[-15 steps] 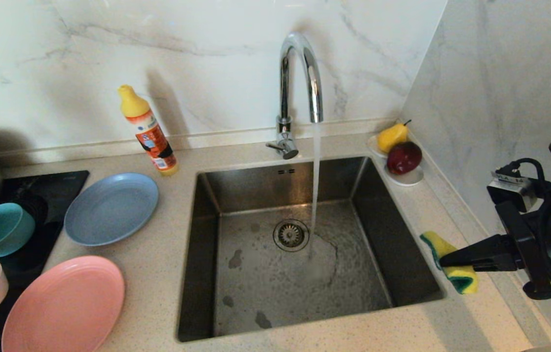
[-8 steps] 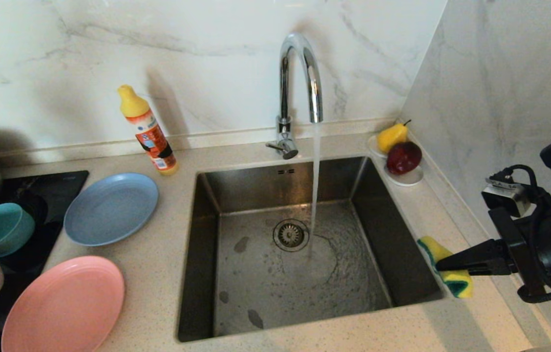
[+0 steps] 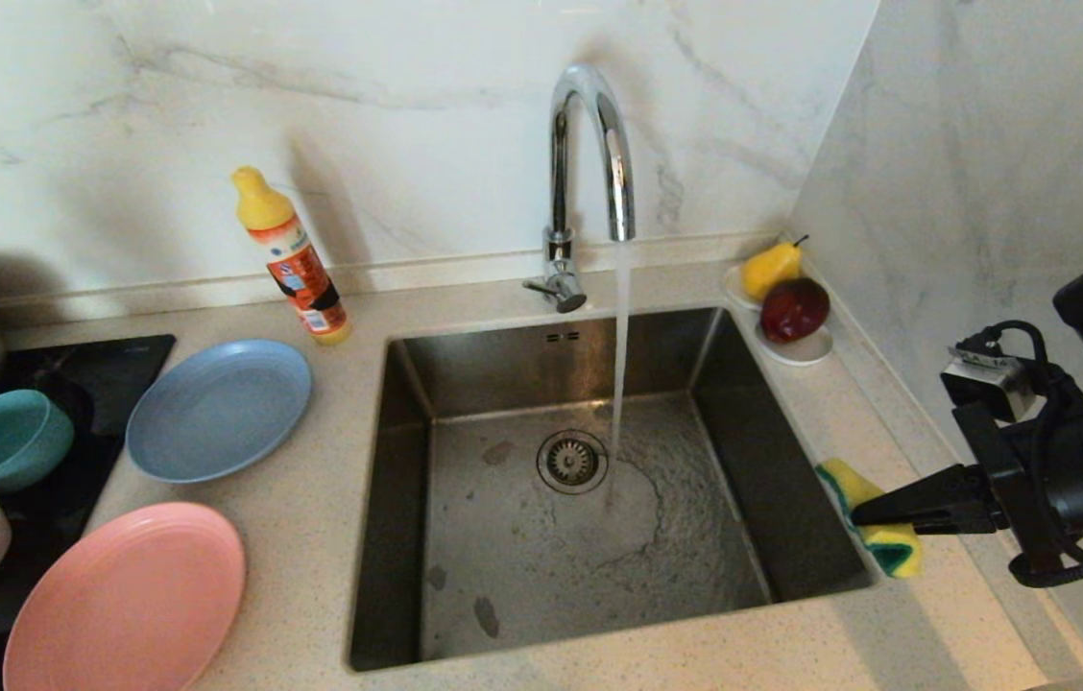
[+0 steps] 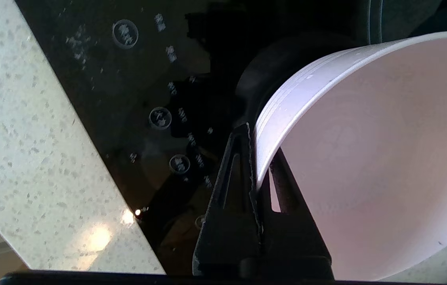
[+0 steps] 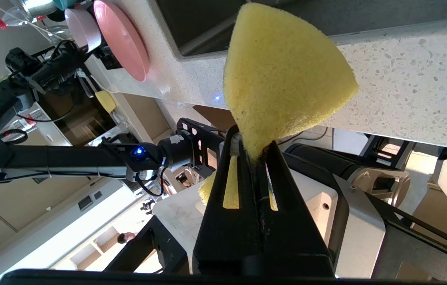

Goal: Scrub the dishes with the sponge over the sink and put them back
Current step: Place the bowl on the table

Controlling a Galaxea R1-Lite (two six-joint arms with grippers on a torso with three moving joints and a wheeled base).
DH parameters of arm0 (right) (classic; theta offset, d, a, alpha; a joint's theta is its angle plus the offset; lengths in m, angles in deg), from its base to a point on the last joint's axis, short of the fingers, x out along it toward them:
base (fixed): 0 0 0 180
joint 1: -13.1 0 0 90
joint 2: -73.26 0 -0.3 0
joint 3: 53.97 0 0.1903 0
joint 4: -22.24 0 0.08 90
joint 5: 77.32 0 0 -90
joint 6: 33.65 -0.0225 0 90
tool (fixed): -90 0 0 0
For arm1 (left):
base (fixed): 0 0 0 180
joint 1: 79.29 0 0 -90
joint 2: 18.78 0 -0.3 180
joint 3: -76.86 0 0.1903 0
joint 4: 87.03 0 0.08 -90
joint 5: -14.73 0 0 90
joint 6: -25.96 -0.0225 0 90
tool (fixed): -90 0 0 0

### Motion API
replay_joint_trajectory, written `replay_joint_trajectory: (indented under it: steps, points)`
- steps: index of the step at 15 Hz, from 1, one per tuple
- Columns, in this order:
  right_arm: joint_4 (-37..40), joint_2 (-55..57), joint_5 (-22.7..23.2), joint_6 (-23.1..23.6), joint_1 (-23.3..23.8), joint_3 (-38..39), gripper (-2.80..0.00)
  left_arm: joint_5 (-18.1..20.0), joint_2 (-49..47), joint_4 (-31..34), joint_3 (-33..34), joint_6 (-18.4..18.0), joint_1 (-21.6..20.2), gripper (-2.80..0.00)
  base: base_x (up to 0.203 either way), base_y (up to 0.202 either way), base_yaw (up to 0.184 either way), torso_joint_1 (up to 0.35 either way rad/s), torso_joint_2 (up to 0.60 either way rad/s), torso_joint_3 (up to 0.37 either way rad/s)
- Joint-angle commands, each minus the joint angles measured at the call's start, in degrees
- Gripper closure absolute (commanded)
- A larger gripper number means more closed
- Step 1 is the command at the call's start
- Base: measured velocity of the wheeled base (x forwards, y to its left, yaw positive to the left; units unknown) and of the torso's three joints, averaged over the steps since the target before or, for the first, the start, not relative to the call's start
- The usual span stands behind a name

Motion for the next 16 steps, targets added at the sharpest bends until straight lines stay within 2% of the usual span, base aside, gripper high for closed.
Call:
replay_joint_trajectory:
  steps: [1, 2, 5, 9, 10, 12, 14, 15, 16]
  points:
    - [0.2, 0.0, 0.2, -0.2, 0.0, 0.0, 0.00, 0.3, -0.8, 0.2, -1.0, 0.3, 0.0, -2.80, 0.000, 0.000, 0.000, 0.000, 0.00, 0.000]
    - [0.2, 0.0, 0.2, -0.2, 0.0, 0.0, 0.00, 0.6, -0.3, 0.2, -1.1, 0.3, 0.0, -2.80, 0.000, 0.000, 0.000, 0.000, 0.00, 0.000]
    - [0.2, -0.2, 0.2, -0.2, 0.0, 0.0, 0.00, 4.8, 2.3, 1.3, -1.7, 0.5, 0.0, -2.80, 0.000, 0.000, 0.000, 0.000, 0.00, 0.000]
    - [0.2, -0.5, 0.2, -0.2, 0.0, 0.5, 0.00, 5.6, 6.5, 3.6, -1.7, 0.1, -0.1, -2.80, 0.000, 0.000, 0.000, 0.000, 0.00, 0.000]
    - [0.2, -0.4, 0.1, -0.2, 0.0, 0.5, 0.00, 7.1, 9.0, 4.8, -1.7, -0.4, -0.1, 0.00, 0.000, 0.000, 0.000, 0.000, 0.00, 0.000]
    - [0.2, -0.7, 0.2, -0.2, 0.0, 0.5, 0.00, 10.4, 14.1, 7.7, -2.3, -1.6, -0.1, 0.00, 0.000, 0.000, 0.000, 0.000, 0.00, 0.000]
    - [0.4, -1.1, 0.3, -0.4, 0.0, 0.1, 0.00, 11.6, 19.7, 10.3, -3.2, -3.9, 0.0, 0.00, 0.000, 0.000, 0.000, 0.000, 0.00, 0.000]
    - [0.4, -1.4, 0.2, -0.4, 0.0, 0.0, 0.00, 12.2, 22.4, 12.0, -3.3, -6.7, 0.1, 0.00, 0.000, 0.000, 0.000, 0.000, 0.00, 0.000]
    - [0.4, -1.5, 0.2, -0.4, 0.0, 0.2, 0.00, 13.1, 24.9, 14.1, -3.4, -11.3, 0.5, 0.00, 0.000, 0.000, 0.000, 0.000, 0.00, 0.000]
